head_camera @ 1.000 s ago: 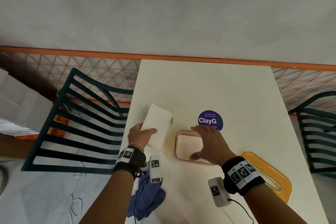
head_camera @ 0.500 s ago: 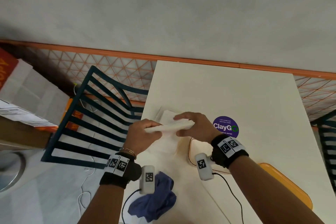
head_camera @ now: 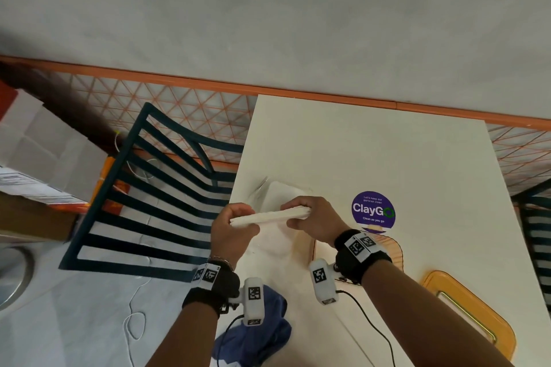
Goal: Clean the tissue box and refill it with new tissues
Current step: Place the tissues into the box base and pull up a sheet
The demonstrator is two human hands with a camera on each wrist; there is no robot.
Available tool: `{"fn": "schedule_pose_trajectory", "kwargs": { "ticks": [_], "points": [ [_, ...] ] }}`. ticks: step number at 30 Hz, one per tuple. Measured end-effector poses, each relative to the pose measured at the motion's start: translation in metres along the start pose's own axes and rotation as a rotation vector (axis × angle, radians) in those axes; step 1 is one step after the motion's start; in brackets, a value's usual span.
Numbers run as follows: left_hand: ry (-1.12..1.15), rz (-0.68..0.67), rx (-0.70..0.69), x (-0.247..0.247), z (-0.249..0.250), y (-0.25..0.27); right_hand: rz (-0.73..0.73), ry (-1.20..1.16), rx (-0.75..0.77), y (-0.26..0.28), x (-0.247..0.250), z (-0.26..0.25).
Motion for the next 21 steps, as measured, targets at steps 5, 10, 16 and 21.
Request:
{"fn": "schedule_pose_trajectory", "kwargs": {
  "ticks": [5,10,16,21],
  "points": [
    [0.033,-0.003,0.009,-0.014,0.007,-0.007,0.026,-0.07,-0.024,-0.004,-0.003,-0.001],
    [0.045,-0.023,-0.006,-0.013,0.02,-0.008,0.062,-0.158,-0.046,0.006,0.01,-0.009],
    [0.038,-0.274,-0.001,-0.041,0.044,0.011,0.012,-0.35,-0.05,0.066,0.057,-0.016],
    [-0.066,-0.419,0.054,-0.103,0.036,0.03,0.071,-0.343,-0.195,0.128,0.099,0.031]
  ]
}}
Point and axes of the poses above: each hand's wrist, its own y-axis away from the middle knuckle, its own x-axis out of the back of the hand, z = x × y, the point moved 8 cm from there along -y, towards the middle knuckle, and after that the axes turned 5 degrees about -z, right-handed, at the moved point
